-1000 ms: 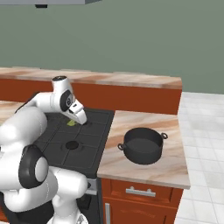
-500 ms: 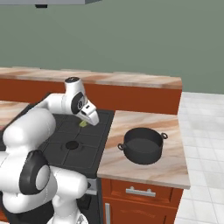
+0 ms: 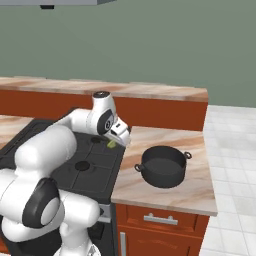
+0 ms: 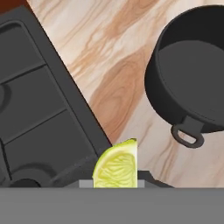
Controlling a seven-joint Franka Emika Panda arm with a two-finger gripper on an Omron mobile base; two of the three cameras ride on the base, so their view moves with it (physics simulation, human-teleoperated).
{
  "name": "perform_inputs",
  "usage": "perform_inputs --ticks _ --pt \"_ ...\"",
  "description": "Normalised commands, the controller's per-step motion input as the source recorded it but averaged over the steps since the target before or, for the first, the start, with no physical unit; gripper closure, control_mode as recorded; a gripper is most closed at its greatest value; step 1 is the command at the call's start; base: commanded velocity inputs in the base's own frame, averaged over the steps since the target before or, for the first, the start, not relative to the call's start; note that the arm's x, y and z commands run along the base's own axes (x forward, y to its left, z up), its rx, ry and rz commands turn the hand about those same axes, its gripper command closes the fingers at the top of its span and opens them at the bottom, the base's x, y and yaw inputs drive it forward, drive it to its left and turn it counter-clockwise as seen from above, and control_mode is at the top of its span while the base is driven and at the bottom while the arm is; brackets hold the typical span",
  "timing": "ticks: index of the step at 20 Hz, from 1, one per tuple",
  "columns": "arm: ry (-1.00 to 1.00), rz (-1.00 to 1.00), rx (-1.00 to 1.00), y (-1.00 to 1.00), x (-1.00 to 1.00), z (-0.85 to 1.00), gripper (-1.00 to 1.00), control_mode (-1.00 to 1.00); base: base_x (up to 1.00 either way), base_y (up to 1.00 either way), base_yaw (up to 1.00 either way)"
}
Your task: Turn on the sink faucet. Then move the lemon wedge from the counter to the sink. Turn off the sink. Move the vegetable from the sink to the pot next to the stove. Finally move the pot to the front left burner.
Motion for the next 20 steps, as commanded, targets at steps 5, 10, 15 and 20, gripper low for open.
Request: perform_inputs --ticks 5,10,15,20 --pt "0.00 -0.03 0.00 -0.70 0.02 0.00 1.00 -1.00 0.00 0.00 0.00" --pt "0.00 -0.05 0.00 -0.67 0.07 0.00 1.00 -1.00 0.00 0.00 0.00" --pt "0.00 -0.04 0.00 -0.65 0.01 0.00 1.00 -1.00 0.00 0.00 0.00" --pt "0.00 -0.02 0.00 -0.53 0.01 -0.11 1.00 -1.00 0.00 0.00 0.00"
